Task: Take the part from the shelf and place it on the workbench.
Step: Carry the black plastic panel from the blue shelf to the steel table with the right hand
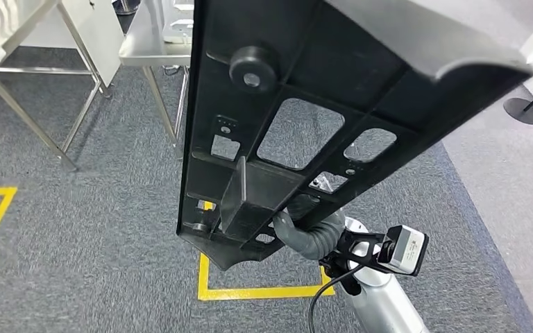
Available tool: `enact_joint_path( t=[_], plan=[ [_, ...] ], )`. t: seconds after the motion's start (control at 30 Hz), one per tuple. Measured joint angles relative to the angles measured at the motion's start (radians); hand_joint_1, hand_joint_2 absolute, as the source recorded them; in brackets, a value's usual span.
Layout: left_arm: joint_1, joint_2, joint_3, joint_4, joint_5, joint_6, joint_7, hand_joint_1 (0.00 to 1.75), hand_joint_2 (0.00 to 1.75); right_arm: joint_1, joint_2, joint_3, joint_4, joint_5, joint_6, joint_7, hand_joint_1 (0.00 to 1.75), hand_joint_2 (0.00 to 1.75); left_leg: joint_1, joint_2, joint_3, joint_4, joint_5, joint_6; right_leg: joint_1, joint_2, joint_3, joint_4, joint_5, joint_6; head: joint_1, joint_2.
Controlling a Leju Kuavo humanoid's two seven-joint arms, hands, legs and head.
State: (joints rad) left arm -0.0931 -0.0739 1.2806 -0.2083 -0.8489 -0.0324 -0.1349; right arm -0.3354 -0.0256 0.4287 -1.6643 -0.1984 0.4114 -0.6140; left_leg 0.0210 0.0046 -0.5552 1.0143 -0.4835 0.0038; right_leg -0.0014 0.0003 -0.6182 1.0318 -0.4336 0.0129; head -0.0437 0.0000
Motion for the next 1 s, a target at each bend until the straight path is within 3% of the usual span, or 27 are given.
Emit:
enact_joint_path(
  t=[0.1,0.17,0.27,0.3,0.33,0.37,0.43,0.47,0.53,0.63,0.7,0.8,0.83,0.87,0.93,1.0],
  plan=[
    [-0.001,0.000,0.000,0.000,0.000,0.000,-0.002,0.00,0.00,-0.001,0.000,-0.002,0.001,0.000,0.001,-0.002,1.50,1.75,0.001,0.004,0.007,-0.006,-0.007,-0.019,0.003,0.003,0.009,-0.020,-0.006,-0.014,0.000,0.000],
    [-0.003,0.000,0.000,0.000,0.000,0.000,-0.003,0.00,0.00,-0.002,0.002,-0.002,0.001,0.000,0.002,-0.004,1.50,1.75,0.001,0.004,-0.004,0.029,-0.028,-0.027,-0.002,0.003,0.024,-0.033,-0.008,-0.027,0.000,0.000],
    [0.000,0.001,0.000,0.000,0.000,0.000,-0.003,0.00,0.00,-0.001,0.006,-0.002,0.003,0.000,0.003,-0.005,1.50,1.75,0.002,0.003,-0.101,0.213,-0.099,-0.035,0.000,0.003,0.042,-0.038,-0.019,-0.042,0.000,0.000],
    [0.001,0.002,0.000,0.000,0.000,0.000,-0.003,0.00,0.00,0.001,0.007,-0.002,0.004,0.000,0.003,-0.005,1.50,1.75,0.002,0.003,-0.133,0.261,-0.107,-0.036,0.002,0.005,0.047,-0.037,-0.024,-0.043,0.000,0.000],
    [0.003,0.002,0.000,0.000,0.000,0.000,-0.003,0.00,0.00,0.003,0.007,-0.002,0.005,0.000,0.003,-0.005,1.50,1.75,0.002,0.003,-0.149,0.274,-0.095,-0.036,0.004,0.006,0.054,-0.036,-0.030,-0.043,0.000,0.000],
    [0.004,0.003,0.000,0.000,0.000,0.000,-0.003,0.00,0.00,0.003,0.007,-0.002,0.006,0.000,0.003,-0.005,1.50,1.75,0.002,0.003,-0.145,0.248,-0.063,-0.035,0.005,0.008,0.062,-0.036,-0.036,-0.042,-0.001,0.000],
    [0.004,0.004,0.000,0.000,-0.001,0.000,-0.003,0.00,0.00,0.003,0.008,-0.002,0.006,0.000,0.003,-0.006,1.50,1.75,0.000,0.002,-0.098,0.124,0.016,-0.025,0.008,0.011,0.080,-0.034,-0.051,-0.038,0.000,0.000],
    [0.004,0.005,0.000,0.000,-0.001,0.000,-0.003,0.00,0.00,0.003,0.008,-0.002,0.007,0.000,0.003,-0.006,1.50,1.75,-0.002,0.001,-0.072,0.064,0.037,-0.019,0.009,0.012,0.087,-0.032,-0.059,-0.034,0.000,0.000],
    [0.003,0.006,0.000,0.000,-0.002,0.000,-0.004,0.00,0.00,0.003,0.009,-0.002,0.007,0.000,0.003,-0.006,1.50,1.75,-0.008,0.000,-0.046,0.008,0.041,-0.007,0.011,0.013,0.092,-0.032,-0.065,-0.023,0.000,0.000],
    [0.003,0.006,0.000,0.000,-0.002,-0.001,-0.005,0.00,0.00,0.002,0.010,-0.003,0.006,0.000,0.002,-0.007,1.50,1.75,-0.006,-0.001,-0.030,-0.010,0.037,0.010,0.009,0.012,0.089,-0.013,-0.066,-0.007,0.000,0.000],
    [0.002,0.006,0.000,0.000,-0.003,-0.002,-0.006,0.00,0.00,0.001,0.010,-0.005,0.004,0.000,0.003,-0.007,1.50,1.75,-0.002,-0.002,-0.013,-0.020,0.032,0.020,0.005,0.010,0.046,0.063,-0.088,0.003,0.000,0.000],
    [0.003,0.006,0.000,0.000,-0.004,-0.002,-0.006,0.00,0.00,0.008,0.009,-0.007,0.004,0.000,0.002,-0.007,1.50,1.75,-0.002,-0.002,0.004,-0.022,0.015,0.024,-0.006,0.008,-0.075,0.236,-0.143,0.018,0.000,0.000],
    [0.004,0.006,0.000,0.000,-0.005,-0.002,-0.006,0.00,0.00,0.011,0.009,-0.007,0.004,0.000,0.002,-0.007,1.50,1.75,-0.002,-0.002,0.012,-0.022,0.008,0.022,-0.009,0.007,-0.100,0.255,-0.139,0.021,0.000,0.000],
    [0.005,0.005,0.000,0.000,-0.005,-0.002,-0.006,0.00,0.00,0.013,0.008,-0.008,0.004,0.000,0.002,-0.007,1.50,1.75,-0.001,-0.002,0.023,-0.022,0.000,0.020,-0.011,0.006,-0.106,0.236,-0.112,0.022,0.000,0.000],
    [0.006,0.005,0.000,0.000,-0.006,-0.002,-0.006,0.00,0.00,0.014,0.008,-0.008,0.004,0.000,0.003,-0.007,1.50,1.75,0.000,-0.003,0.046,-0.022,-0.019,0.013,-0.013,0.001,-0.071,0.109,-0.017,0.019,0.000,0.000],
    [0.005,0.005,0.000,0.000,-0.008,-0.002,-0.006,0.00,0.00,0.015,0.008,-0.008,0.003,0.000,0.003,-0.007,1.50,1.75,-0.001,-0.002,0.063,-0.023,-0.036,0.001,-0.007,-0.004,-0.035,0.006,0.022,0.010,0.000,0.000]
  ],
)
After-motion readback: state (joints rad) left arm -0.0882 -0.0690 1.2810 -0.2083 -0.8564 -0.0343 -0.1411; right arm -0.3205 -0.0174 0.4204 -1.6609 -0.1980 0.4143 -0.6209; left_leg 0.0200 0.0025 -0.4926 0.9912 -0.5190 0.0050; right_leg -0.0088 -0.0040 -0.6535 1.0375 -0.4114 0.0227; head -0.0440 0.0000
